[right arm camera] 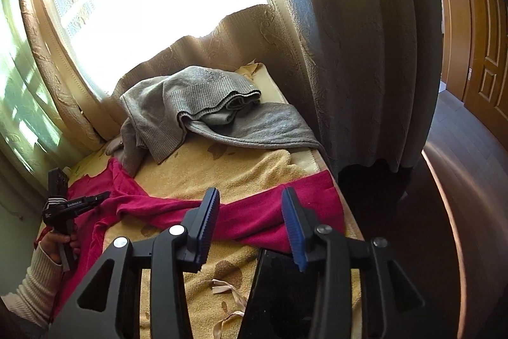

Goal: Fold clothes
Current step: 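Fold the held sleeve across the shirt body with the right tool, then open the right tool to drop the sleeve while the left tool releases the hem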

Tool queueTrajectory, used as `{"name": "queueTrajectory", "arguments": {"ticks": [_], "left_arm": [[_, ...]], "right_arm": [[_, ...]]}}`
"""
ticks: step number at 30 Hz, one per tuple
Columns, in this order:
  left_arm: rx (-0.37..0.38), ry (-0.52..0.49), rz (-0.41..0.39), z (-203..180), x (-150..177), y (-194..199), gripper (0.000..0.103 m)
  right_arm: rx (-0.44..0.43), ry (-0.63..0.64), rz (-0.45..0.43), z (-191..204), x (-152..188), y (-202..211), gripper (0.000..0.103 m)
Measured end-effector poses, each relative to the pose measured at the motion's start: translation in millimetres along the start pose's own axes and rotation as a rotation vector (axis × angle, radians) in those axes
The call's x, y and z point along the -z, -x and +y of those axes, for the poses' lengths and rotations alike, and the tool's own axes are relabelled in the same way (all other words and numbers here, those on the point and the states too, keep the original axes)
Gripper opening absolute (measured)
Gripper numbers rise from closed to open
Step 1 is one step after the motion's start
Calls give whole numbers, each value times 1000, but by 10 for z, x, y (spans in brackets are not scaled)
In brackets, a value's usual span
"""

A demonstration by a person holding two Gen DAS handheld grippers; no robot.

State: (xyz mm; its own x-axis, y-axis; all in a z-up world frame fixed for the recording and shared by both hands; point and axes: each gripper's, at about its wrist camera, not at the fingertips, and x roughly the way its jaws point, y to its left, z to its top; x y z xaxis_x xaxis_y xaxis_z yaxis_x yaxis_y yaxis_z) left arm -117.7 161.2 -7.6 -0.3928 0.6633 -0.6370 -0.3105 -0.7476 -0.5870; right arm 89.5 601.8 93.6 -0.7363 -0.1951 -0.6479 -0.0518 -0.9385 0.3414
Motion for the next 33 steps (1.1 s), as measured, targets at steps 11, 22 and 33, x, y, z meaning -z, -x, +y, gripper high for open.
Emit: {"name": "queueTrajectory", "arguments": {"ticks": [11, 22, 33], "left_arm": [[-150, -103, -9, -297, -16, -6, 3], [-398, -367, -29, -764, -69, 129, 73], [-441, -370, -97, -607, -89, 313, 103]], "right_arm": [[-53, 122, 36, 448, -88, -189, 74], [-116, 128, 91, 605, 130, -281, 82], [-204, 168, 219, 1103, 509, -681, 82]]}}
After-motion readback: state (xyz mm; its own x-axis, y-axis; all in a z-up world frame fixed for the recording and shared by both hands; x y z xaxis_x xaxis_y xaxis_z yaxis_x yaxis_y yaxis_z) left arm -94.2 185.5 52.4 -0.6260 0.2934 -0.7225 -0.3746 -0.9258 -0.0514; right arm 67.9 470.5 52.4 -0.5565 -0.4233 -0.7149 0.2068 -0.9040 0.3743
